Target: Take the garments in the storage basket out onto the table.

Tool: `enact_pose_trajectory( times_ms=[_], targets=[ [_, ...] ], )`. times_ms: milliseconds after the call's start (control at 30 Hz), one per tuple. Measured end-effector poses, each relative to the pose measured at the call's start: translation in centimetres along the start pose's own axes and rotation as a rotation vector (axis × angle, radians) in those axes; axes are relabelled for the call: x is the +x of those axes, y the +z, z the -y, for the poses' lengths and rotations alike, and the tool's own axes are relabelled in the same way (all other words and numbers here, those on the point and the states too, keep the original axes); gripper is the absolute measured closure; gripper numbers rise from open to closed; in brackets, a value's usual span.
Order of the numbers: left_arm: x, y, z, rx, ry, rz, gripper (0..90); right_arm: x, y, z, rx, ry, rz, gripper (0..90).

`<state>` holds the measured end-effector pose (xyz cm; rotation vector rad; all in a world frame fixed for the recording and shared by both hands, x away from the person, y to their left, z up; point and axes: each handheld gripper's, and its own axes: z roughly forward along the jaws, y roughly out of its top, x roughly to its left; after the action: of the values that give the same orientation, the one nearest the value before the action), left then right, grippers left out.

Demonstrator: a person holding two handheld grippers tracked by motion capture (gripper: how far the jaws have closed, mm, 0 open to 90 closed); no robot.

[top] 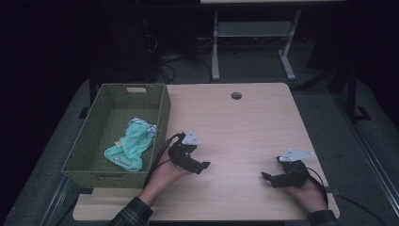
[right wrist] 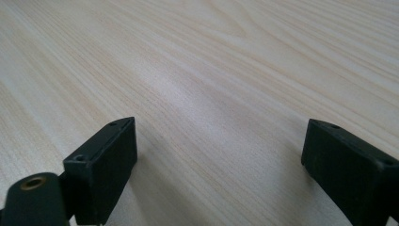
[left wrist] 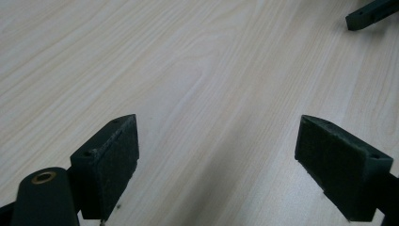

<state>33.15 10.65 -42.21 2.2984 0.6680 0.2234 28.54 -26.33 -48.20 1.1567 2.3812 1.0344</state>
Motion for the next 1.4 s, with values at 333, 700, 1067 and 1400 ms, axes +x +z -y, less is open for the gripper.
enact_pose_trajectory(
  times_ms=[333, 700, 1067, 1400],
  targets=[
    [0.1, -0.7, -0.6, -0.001, -0.003, 0.010, 13.6, 0.0, 0.0, 0.0, 0.000, 0.000, 0.000, 10.7],
    [0.1, -1.6, -1.6, 0.006, 0.005, 0.019, 13.6, 0.0, 0.0, 0.0, 0.000, 0.000, 0.000, 10.7],
    [0.5, -3.2, -2.6, -0.021, 0.022, 0.018, 13.8, 0.0, 0.0, 0.0, 0.000, 0.001, 0.000, 10.7],
    [1.2, -4.1, -3.1, -0.039, 0.020, 0.023, 14.0, 0.0, 0.0, 0.0, -0.001, 0.000, 0.001, 10.7]
  ],
)
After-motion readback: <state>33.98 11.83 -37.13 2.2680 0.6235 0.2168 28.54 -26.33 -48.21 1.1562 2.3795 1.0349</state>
